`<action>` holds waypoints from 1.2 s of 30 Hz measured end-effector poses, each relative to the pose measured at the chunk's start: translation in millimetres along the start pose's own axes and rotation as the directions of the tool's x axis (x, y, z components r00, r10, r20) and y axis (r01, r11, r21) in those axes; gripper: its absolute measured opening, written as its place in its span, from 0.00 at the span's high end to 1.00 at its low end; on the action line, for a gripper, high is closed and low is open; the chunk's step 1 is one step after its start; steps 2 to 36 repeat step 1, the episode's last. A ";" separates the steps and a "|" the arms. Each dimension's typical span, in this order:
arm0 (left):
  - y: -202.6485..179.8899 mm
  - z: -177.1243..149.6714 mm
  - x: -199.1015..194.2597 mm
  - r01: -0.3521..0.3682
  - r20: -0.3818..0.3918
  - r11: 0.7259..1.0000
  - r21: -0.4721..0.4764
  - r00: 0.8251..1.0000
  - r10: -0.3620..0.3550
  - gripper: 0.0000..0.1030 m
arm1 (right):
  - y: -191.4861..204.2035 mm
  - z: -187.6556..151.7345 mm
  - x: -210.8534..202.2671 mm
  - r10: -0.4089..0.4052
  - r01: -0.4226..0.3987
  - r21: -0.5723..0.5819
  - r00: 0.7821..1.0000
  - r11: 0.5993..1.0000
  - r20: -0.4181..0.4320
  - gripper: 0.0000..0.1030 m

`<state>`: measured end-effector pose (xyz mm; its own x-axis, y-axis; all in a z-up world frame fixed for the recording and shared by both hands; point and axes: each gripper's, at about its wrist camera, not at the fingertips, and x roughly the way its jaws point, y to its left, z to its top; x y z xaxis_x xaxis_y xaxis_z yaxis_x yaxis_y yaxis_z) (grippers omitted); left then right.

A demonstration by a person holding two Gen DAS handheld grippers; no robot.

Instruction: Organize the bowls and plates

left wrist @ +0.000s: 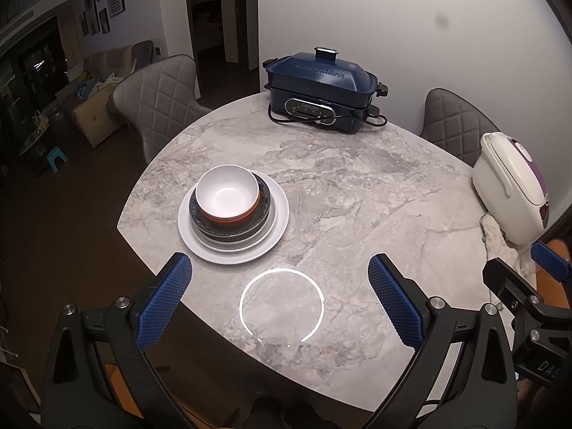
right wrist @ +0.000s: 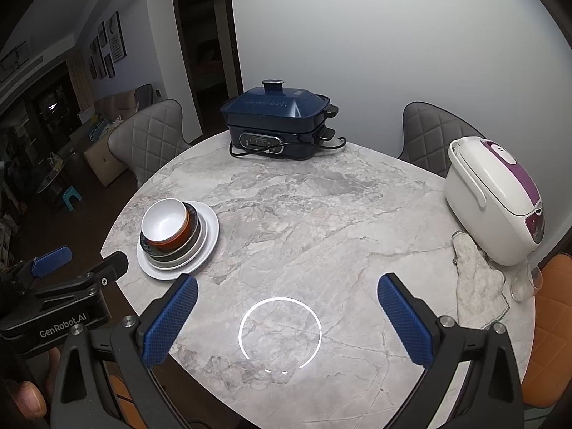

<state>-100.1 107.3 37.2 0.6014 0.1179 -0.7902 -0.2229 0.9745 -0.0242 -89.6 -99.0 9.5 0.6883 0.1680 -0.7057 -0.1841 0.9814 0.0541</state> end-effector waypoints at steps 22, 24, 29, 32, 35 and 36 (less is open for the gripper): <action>-0.6 0.1 0.0 0.010 -0.002 1.000 0.003 1.000 -0.010 0.02 | -0.4 0.4 0.3 0.000 0.000 -0.001 1.000 1.000 -0.001 0.00; -0.6 0.1 0.0 0.010 -0.002 1.000 0.003 1.000 -0.010 0.02 | -0.4 0.4 0.3 0.000 0.000 -0.001 1.000 1.000 -0.001 0.00; -0.6 0.1 0.0 0.010 -0.002 1.000 0.003 1.000 -0.010 0.02 | -0.4 0.4 0.3 0.000 0.000 -0.001 1.000 1.000 -0.001 0.00; -0.6 0.1 0.0 0.010 -0.002 1.000 0.003 1.000 -0.010 0.02 | -0.4 0.4 0.3 0.000 0.000 -0.001 1.000 1.000 -0.001 0.00; -0.6 0.1 0.0 0.010 -0.002 1.000 0.003 1.000 -0.010 0.02 | -0.4 0.4 0.3 0.000 0.000 -0.001 1.000 1.000 -0.001 0.00; -0.6 0.1 0.0 0.010 -0.002 1.000 0.003 1.000 -0.010 0.02 | -0.4 0.4 0.3 0.000 0.000 -0.001 1.000 1.000 -0.001 0.00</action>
